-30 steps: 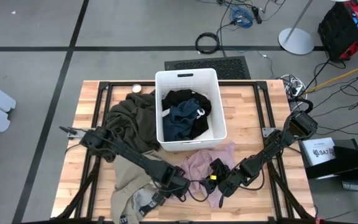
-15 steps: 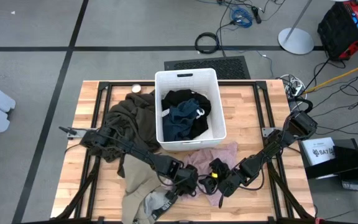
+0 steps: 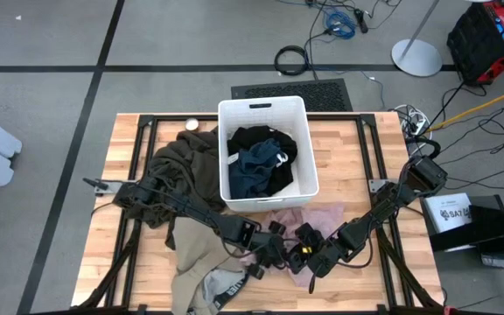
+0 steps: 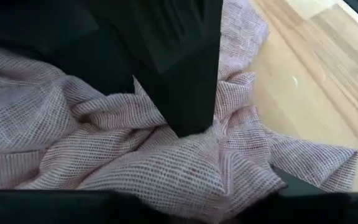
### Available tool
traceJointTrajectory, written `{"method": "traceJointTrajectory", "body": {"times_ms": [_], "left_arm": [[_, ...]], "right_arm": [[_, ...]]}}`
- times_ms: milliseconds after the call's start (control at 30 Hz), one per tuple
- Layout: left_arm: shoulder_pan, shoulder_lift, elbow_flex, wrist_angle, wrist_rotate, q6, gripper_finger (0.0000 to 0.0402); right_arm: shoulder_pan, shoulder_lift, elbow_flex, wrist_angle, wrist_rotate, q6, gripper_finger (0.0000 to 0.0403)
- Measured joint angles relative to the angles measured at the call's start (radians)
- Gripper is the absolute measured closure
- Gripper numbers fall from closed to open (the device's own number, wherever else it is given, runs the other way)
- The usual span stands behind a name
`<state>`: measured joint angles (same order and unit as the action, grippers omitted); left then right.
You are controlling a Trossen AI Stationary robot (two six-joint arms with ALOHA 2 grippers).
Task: Sort clothes
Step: Put the pink polo into the laundry bin
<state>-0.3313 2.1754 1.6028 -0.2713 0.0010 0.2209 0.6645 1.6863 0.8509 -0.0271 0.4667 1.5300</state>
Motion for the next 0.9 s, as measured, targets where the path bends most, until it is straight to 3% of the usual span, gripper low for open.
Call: {"method": "traceJointTrajectory", "body": {"times_ms": [267,667,900], "left_arm": [[-0.005,0.012,0.0,0.079,-0.034,-0.039,0.0253],[-0.007,0.015,0.001,0.15,-0.103,-0.022,0.0253],[-0.007,0.015,0.0,0.143,-0.164,-0.02,0.0253]], "right_arm": [[0.001,-0.001,0.0,0.001,-0.07,-0.02,0.0179],[-0.019,-0.002,0.0,-0.032,-0.087,-0.007,0.0179],[-0.031,-0.003,0.0,-0.067,-0.08,-0.043,0.0229]]}}
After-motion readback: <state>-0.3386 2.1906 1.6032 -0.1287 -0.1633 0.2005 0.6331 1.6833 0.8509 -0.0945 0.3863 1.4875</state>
